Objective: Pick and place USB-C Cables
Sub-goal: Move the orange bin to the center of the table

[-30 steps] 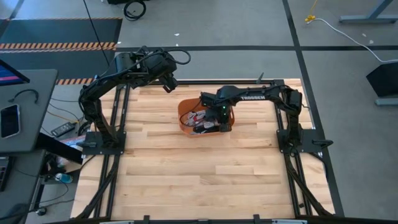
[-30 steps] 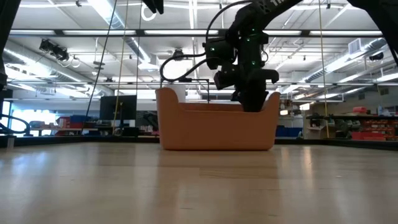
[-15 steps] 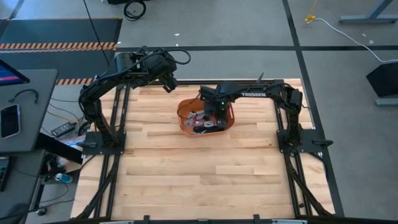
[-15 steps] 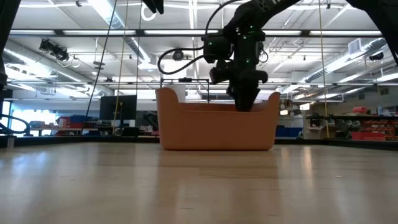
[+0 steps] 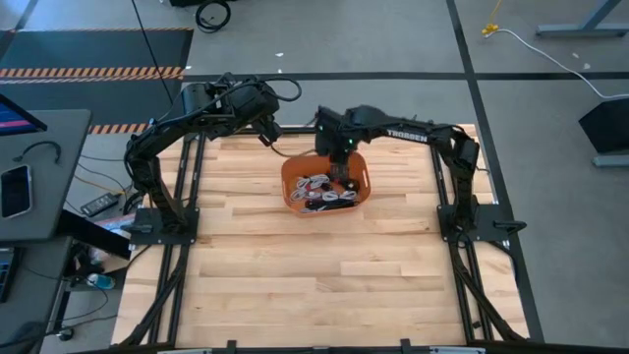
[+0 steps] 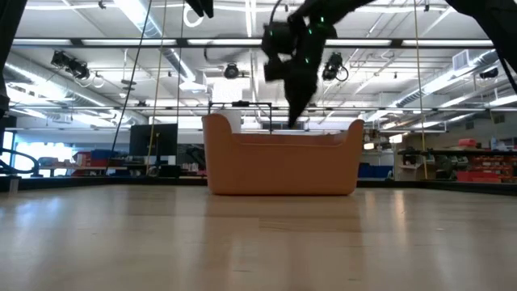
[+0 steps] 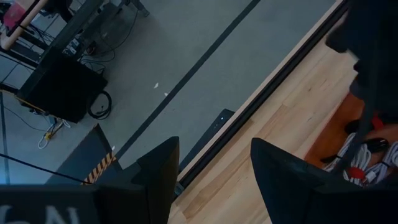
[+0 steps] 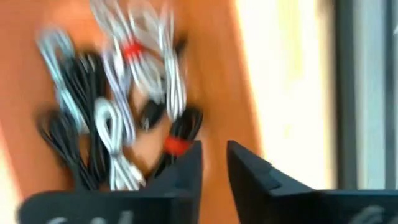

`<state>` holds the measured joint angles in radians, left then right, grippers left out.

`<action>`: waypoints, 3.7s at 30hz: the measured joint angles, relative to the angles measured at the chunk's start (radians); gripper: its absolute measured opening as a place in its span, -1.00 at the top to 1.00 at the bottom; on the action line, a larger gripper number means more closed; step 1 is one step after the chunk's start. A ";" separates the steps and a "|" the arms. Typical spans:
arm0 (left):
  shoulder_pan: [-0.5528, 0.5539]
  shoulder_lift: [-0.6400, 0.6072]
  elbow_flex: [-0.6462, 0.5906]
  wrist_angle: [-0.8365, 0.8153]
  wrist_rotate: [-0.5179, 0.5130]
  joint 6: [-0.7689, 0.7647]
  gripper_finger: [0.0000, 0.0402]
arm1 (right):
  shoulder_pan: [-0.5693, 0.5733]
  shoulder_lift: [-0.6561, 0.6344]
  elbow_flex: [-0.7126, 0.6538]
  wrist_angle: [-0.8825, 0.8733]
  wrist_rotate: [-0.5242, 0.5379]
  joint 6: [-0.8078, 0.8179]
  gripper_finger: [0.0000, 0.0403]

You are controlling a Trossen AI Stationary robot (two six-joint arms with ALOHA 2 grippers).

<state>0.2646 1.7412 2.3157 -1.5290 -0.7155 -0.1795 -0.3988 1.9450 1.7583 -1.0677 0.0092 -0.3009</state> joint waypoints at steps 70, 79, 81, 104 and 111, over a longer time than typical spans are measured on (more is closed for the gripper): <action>0.000 0.000 0.000 -0.007 0.006 -0.034 -0.02 | -0.103 0.002 -0.215 0.472 -0.241 -0.014 1.00; 0.000 0.000 0.000 -0.014 0.006 -0.034 -0.02 | -0.136 0.002 -0.215 0.475 -0.284 -0.013 1.00; 0.000 0.000 0.000 -0.014 0.006 -0.034 -0.02 | -0.132 0.002 -0.215 0.475 -0.283 -0.013 1.00; 0.000 0.000 0.000 -0.013 0.006 -0.038 -0.02 | 0.026 0.002 -0.214 0.488 -0.304 -0.006 1.00; 0.000 0.000 0.000 -0.013 0.006 -0.038 -0.02 | 0.009 0.002 -0.188 0.493 -0.325 -0.005 1.00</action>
<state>0.2646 1.7412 2.3157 -1.5416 -0.7094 -0.2173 -0.3897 1.9465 1.5700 -0.5747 -0.3162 -0.3056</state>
